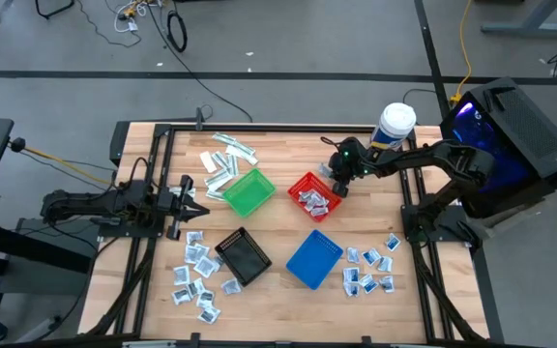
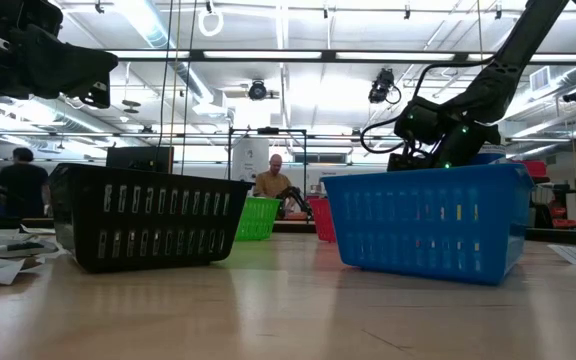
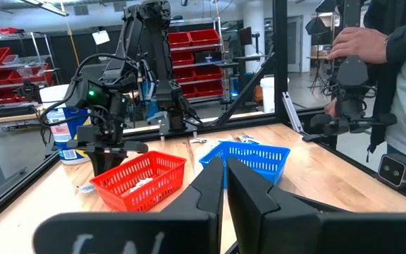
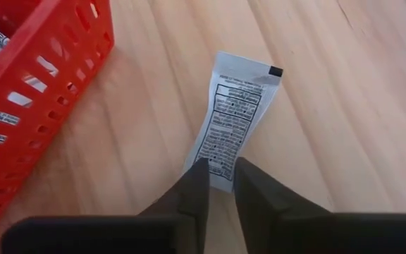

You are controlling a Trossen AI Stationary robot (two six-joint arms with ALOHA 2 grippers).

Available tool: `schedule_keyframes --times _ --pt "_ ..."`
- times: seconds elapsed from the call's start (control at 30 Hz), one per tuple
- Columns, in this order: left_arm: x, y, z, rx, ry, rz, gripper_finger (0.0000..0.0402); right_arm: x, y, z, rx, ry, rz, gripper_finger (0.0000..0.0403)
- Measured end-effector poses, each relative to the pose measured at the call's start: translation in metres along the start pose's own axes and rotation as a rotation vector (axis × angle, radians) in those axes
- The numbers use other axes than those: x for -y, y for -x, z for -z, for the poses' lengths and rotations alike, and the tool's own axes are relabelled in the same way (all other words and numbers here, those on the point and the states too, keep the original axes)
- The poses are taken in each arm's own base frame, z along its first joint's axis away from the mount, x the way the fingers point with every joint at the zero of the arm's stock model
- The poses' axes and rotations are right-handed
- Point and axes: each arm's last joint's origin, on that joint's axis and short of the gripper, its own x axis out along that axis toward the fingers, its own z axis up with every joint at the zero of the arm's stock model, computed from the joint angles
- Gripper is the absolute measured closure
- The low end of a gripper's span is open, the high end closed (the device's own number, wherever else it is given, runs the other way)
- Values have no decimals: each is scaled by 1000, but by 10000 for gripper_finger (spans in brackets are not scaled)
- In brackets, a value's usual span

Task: Pick & Place First Aid Supplies
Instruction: Put the orange ointment pack into the red bin

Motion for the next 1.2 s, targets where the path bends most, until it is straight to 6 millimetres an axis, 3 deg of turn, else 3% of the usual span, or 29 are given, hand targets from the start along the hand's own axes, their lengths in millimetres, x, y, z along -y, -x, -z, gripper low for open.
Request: schedule_keyframes --times 0.8,1.2 --pt "0 0 0 0 0 0 376 0 1 0 0 0 -5 400" --pt "0 0 0 0 0 0 376 1 30 -12 99 15 78 402"
